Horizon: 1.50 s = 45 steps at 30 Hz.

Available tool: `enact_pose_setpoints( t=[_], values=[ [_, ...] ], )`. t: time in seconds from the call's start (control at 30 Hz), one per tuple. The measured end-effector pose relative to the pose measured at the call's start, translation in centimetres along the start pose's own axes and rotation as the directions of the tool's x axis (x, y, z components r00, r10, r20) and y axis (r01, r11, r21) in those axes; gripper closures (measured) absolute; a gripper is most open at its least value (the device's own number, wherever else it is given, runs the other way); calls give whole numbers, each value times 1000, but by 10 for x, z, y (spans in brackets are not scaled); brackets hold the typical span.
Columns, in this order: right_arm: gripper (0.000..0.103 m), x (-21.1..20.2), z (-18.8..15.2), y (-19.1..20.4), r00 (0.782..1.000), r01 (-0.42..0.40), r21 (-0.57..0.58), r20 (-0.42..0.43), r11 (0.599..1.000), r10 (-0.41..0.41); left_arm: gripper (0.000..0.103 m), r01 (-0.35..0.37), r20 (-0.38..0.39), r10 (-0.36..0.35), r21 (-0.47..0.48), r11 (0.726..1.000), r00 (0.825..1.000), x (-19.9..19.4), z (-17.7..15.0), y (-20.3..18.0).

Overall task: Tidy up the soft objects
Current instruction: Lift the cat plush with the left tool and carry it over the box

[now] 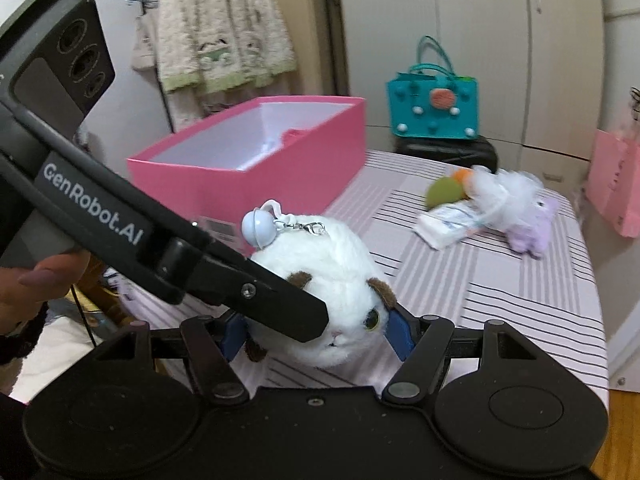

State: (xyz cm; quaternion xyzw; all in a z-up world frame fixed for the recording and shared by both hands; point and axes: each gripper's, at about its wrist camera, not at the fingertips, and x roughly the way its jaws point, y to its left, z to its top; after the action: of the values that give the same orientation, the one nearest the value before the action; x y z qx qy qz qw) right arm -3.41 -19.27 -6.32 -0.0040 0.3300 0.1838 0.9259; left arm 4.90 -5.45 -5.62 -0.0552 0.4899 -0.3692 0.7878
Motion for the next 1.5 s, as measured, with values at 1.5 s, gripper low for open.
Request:
enact_pose_setpoints(
  t=[1.5],
  values=[
    [26, 107, 187, 67, 955, -296, -325, -70, 898, 289, 40, -145, 221, 180, -167, 975, 958, -119, 84, 124]
  ],
)
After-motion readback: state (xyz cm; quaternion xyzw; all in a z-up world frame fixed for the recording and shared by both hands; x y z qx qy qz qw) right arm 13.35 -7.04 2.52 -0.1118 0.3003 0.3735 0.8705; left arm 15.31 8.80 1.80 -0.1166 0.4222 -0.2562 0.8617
